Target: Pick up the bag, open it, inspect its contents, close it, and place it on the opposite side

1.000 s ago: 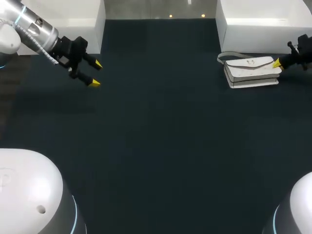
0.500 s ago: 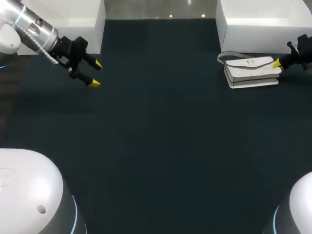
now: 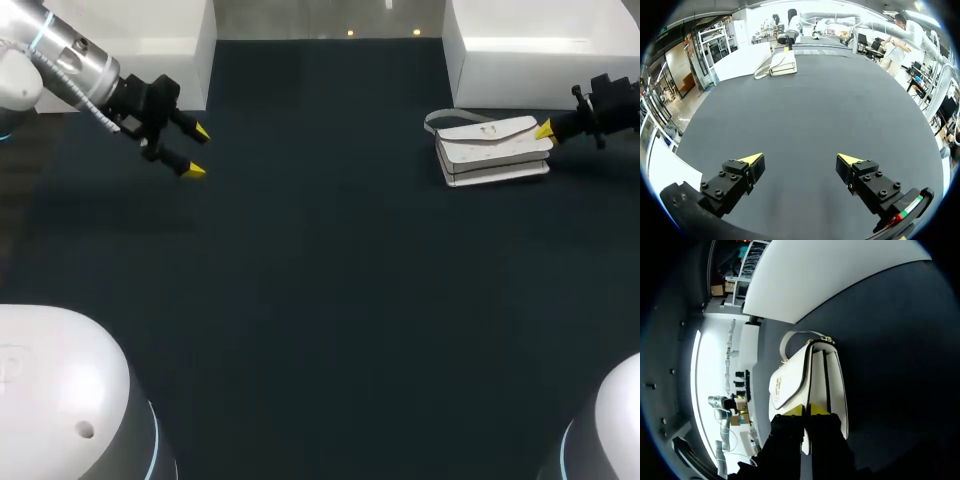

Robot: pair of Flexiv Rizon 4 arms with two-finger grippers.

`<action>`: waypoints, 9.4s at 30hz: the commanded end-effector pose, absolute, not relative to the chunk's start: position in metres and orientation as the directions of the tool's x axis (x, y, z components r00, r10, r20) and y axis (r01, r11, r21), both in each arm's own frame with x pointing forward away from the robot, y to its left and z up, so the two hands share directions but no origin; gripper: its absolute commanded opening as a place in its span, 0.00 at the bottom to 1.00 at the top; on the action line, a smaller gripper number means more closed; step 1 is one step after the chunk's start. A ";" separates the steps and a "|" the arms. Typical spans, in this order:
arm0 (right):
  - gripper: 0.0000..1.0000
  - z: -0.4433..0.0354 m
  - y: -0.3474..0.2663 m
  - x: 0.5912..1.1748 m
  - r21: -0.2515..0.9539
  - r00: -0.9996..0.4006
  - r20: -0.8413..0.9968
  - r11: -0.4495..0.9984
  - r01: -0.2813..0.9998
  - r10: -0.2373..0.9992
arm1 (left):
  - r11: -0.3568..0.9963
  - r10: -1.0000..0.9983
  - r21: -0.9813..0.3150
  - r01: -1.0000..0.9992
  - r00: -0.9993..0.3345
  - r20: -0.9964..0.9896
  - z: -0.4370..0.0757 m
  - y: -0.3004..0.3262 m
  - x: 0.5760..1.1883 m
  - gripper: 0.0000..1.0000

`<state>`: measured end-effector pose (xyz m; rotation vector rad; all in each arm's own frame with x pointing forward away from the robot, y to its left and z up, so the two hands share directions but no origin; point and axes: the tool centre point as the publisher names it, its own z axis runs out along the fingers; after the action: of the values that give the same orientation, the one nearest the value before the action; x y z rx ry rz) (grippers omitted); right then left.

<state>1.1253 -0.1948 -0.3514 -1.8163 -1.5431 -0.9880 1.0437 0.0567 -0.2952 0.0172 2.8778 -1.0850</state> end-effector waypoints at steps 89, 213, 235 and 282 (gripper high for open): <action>0.00 -0.367 0.027 1.025 -0.048 0.128 0.850 -0.167 0.985 0.511 | 0.750 -0.013 -0.661 0.035 -0.998 -0.068 -0.296 0.057 1.044 1.00; 1.00 -0.265 0.099 1.014 0.336 -0.299 0.559 0.118 0.934 0.773 | 0.750 -0.013 -0.661 0.035 -0.998 -0.068 -0.296 0.057 1.044 1.00; 1.00 -0.252 0.118 1.009 0.415 -0.550 0.220 0.433 0.800 0.806 | 0.750 -0.013 -0.661 0.035 -0.998 -0.068 -0.296 0.057 1.044 1.00; 1.00 -0.290 0.156 0.975 0.298 -0.797 -0.586 0.954 -0.041 0.148 | 0.668 0.210 -0.472 0.575 -0.755 -0.622 -0.252 -0.024 1.039 1.00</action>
<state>0.9728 0.1467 -0.2761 -0.1080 -3.6123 -0.5979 1.0377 -0.0208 -0.2487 0.5986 2.3774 -0.9072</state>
